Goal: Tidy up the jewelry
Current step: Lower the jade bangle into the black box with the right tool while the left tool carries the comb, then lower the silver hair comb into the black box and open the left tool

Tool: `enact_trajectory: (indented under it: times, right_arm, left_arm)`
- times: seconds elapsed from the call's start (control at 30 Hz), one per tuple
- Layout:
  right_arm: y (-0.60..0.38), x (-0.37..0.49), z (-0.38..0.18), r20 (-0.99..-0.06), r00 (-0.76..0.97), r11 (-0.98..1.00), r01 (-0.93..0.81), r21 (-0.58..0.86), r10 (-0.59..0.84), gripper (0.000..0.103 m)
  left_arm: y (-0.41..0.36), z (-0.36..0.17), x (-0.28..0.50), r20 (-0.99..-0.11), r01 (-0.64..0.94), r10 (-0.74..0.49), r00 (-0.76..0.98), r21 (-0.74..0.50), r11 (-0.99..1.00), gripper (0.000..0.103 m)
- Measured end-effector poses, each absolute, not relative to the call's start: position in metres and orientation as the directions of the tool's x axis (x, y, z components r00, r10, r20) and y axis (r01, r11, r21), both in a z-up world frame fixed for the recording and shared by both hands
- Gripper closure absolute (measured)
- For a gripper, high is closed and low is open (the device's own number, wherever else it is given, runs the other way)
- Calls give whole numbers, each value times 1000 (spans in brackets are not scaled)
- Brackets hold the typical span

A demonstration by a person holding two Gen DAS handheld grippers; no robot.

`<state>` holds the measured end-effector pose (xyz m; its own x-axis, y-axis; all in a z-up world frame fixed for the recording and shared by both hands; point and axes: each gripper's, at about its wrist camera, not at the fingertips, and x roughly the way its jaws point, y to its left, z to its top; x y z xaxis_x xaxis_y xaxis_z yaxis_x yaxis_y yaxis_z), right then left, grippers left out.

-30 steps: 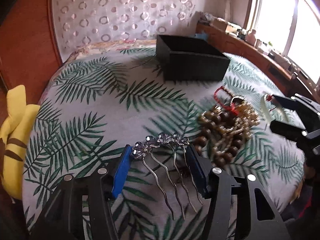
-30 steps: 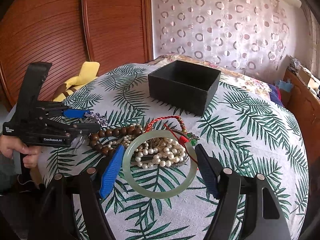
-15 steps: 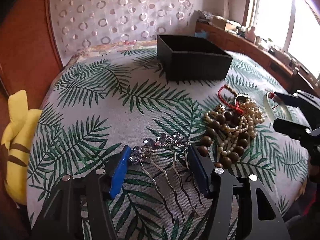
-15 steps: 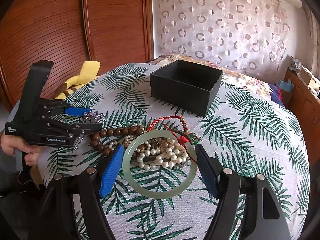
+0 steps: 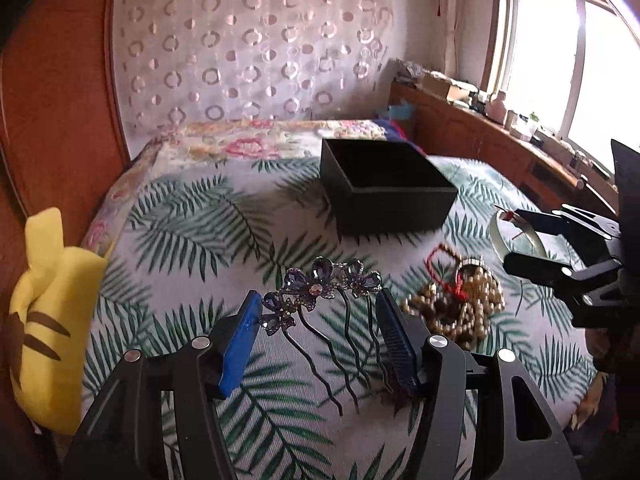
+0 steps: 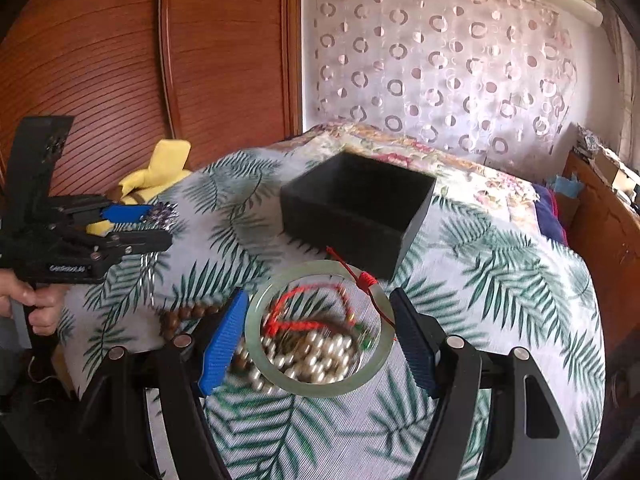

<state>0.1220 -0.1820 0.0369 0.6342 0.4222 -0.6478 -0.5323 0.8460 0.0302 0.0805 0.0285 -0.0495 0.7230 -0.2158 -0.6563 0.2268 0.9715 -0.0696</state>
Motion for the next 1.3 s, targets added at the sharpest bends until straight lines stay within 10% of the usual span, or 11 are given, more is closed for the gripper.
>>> enact_trajectory:
  times: [1.3]
  right_arm:
    - [-224, 202, 40, -619, 667, 871, -488, 57, 415, 28]
  left_arm:
    - [-49, -25, 234, -625, 283, -232, 746, -17, 959, 47]
